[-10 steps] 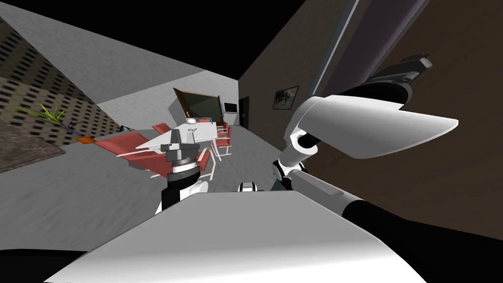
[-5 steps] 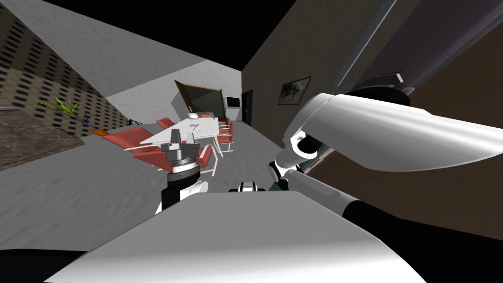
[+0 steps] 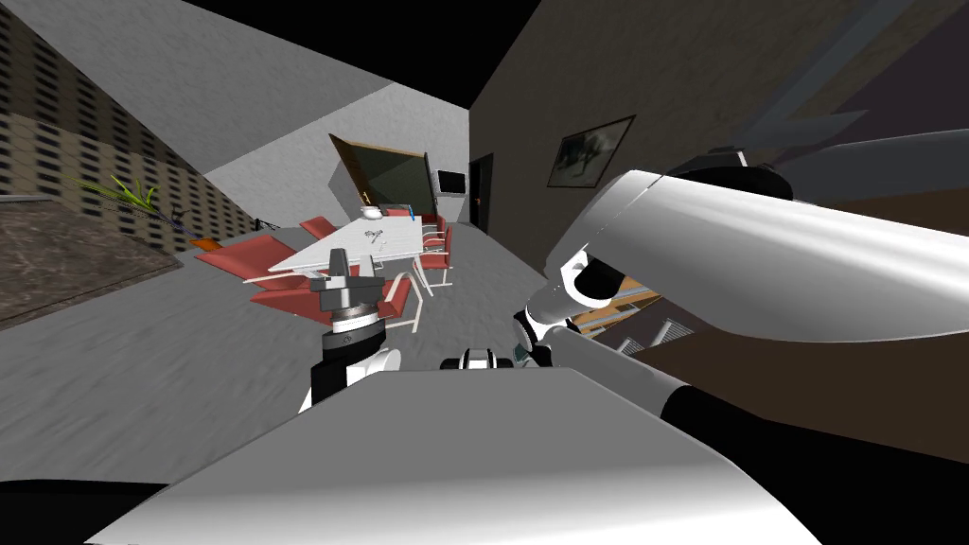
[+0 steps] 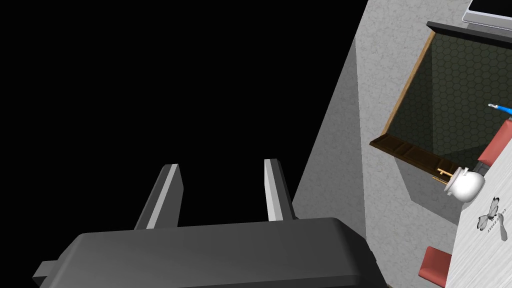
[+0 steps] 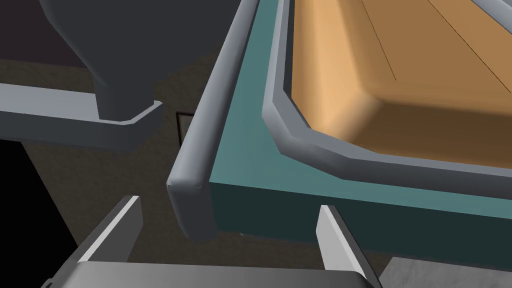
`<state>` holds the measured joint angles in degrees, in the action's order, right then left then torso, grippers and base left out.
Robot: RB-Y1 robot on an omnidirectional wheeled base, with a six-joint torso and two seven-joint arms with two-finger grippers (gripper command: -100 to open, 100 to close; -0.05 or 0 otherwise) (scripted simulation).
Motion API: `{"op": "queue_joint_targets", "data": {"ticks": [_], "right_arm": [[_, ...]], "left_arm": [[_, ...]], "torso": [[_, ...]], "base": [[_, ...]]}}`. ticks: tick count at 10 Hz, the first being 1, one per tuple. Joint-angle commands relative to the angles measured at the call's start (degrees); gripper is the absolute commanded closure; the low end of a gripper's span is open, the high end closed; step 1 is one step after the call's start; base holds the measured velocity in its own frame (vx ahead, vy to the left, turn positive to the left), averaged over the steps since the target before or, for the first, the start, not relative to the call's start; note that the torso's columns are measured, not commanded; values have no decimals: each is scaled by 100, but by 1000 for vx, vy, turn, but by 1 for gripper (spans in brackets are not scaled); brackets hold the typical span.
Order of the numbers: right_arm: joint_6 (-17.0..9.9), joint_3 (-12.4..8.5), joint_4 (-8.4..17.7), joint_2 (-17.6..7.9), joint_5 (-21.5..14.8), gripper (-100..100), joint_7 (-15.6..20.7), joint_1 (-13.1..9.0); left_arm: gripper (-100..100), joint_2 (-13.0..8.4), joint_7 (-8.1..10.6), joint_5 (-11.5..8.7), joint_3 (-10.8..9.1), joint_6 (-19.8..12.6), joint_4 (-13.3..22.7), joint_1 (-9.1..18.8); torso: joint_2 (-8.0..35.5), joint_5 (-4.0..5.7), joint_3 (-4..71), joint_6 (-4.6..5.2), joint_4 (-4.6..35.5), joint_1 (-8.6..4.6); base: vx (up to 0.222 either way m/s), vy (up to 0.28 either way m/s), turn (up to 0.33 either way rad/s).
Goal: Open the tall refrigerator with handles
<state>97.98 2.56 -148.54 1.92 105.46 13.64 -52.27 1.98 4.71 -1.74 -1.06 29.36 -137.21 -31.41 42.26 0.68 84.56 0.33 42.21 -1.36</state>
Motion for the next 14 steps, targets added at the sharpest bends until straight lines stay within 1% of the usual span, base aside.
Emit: {"op": "queue_joint_targets", "data": {"ticks": [1,2,3,4,5,6,7,8,9,10,13,14], "right_arm": [[-106,-28,256,-12,-53,-100,64,-242],[-138,-29,343,-10,-69,-100,82,-323],[-45,-2,290,31,-73,-100,70,-271],[-58,-26,126,-15,-28,100,36,-119],[-26,-25,39,-16,-12,100,18,-37],[6,-23,-47,-18,4,100,0,44],[-78,8,20,-30,41,100,-12,-19],[-174,-29,136,-66,-78,100,-72,-49],[-233,-87,268,-89,-206,100,-124,-63],[-233,-87,268,-89,-206,100,-124,-63],[-409,-258,664,-158,-591,100,-279,-107],[-409,-258,664,-158,-591,100,-279,-107]], "left_arm": [[0,0,0,0,0,0,0,0],[0,0,0,0,0,0,0,0],[0,0,0,0,0,0,0,0],[0,0,0,0,0,0,0,0],[0,0,0,0,0,0,-1,0],[0,0,0,0,0,0,0,0],[0,0,0,0,0,0,0,0],[0,0,0,0,0,0,0,0],[0,0,0,0,0,0,0,-1],[0,1,0,0,0,1,-1,-3],[0,0,0,0,0,1,-2,-4],[0,0,0,0,0,1,-2,-4]], "torso": [[-3,-23,8,0,9,29],[0,-40,13,-1,20,46],[4,-49,13,-4,24,56],[8,-44,2,-8,17,70],[19,-41,-1,4,27,51],[11,-15,-7,-2,7,30],[-17,10,0,-10,-22,16],[-47,8,19,-21,-38,30],[-103,2,54,-25,-56,47],[-154,-6,98,-27,-68,46],[-69,7,36,-15,-38,19],[-48,13,20,-12,-34,16]], "base": [[10,18,21],[14,2,19],[9,7,27],[-14,-5,-59],[-12,-21,-63],[-7,-29,-35],[-10,-2,3],[115,36,23],[268,68,14],[223,73,-2],[286,57,25],[270,52,1]]}}
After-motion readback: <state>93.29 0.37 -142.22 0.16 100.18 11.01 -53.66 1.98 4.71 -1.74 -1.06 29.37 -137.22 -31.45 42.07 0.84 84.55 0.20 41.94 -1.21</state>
